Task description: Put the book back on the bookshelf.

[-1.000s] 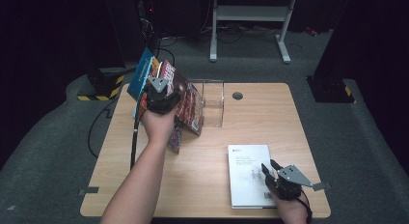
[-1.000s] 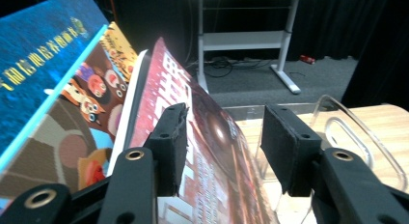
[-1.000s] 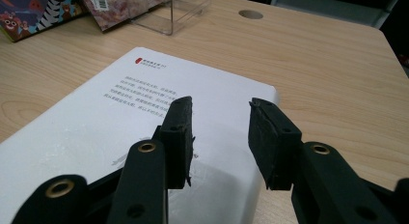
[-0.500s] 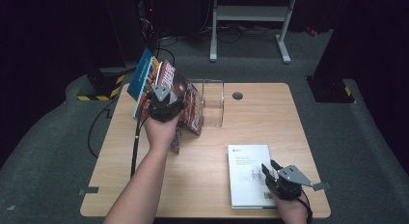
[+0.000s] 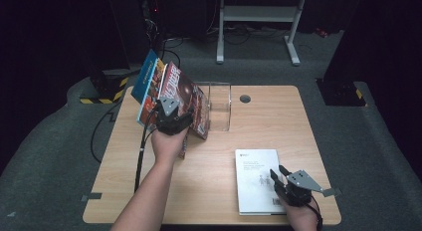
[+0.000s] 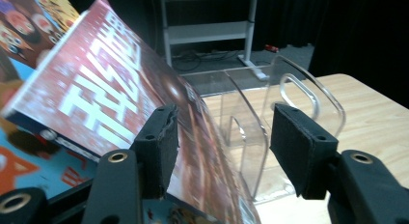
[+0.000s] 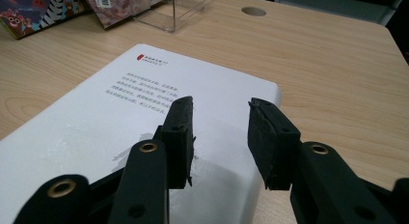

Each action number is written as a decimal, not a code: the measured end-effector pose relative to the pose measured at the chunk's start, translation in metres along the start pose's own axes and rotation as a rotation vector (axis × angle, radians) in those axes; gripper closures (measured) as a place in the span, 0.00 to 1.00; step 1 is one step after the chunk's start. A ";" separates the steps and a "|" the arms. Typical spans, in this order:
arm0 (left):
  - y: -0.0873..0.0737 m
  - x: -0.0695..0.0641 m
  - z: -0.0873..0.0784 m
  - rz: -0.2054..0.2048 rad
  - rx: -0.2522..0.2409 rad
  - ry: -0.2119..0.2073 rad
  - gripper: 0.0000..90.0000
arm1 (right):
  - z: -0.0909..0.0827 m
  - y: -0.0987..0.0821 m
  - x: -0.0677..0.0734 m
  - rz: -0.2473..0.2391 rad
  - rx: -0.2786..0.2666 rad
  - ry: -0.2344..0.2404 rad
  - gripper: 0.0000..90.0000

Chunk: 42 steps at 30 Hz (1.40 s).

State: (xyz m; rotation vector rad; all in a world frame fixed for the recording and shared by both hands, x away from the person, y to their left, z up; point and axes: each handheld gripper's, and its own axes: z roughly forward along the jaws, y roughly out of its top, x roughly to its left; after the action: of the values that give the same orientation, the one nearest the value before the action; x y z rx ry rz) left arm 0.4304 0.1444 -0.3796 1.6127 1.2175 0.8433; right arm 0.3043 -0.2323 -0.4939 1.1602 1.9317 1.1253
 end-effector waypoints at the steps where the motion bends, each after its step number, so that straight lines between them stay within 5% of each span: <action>1: -0.001 -0.001 0.000 0.008 0.005 -0.004 0.47 | 0.000 0.000 0.000 0.000 0.000 0.002 0.67; 12: -0.029 -0.016 0.003 0.100 0.099 -0.075 0.38 | 0.000 0.000 -0.003 0.001 0.008 0.011 0.69; 23: -0.057 -0.026 0.000 0.120 0.154 -0.130 0.35 | 0.001 -0.002 -0.005 -0.028 0.009 0.027 0.74; 29: -0.072 -0.027 -0.005 0.083 0.189 -0.165 0.32 | 0.002 -0.004 -0.006 -0.019 0.008 0.022 0.74; 42: -0.099 -0.041 -0.012 0.095 0.189 -0.206 0.21 | 0.002 -0.005 -0.007 -0.002 0.024 0.031 0.73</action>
State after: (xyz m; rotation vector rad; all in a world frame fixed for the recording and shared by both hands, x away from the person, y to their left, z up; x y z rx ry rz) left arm 0.3753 0.1172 -0.4676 1.8727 1.1081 0.6162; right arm 0.3069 -0.2395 -0.4982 1.1595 1.9748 1.1275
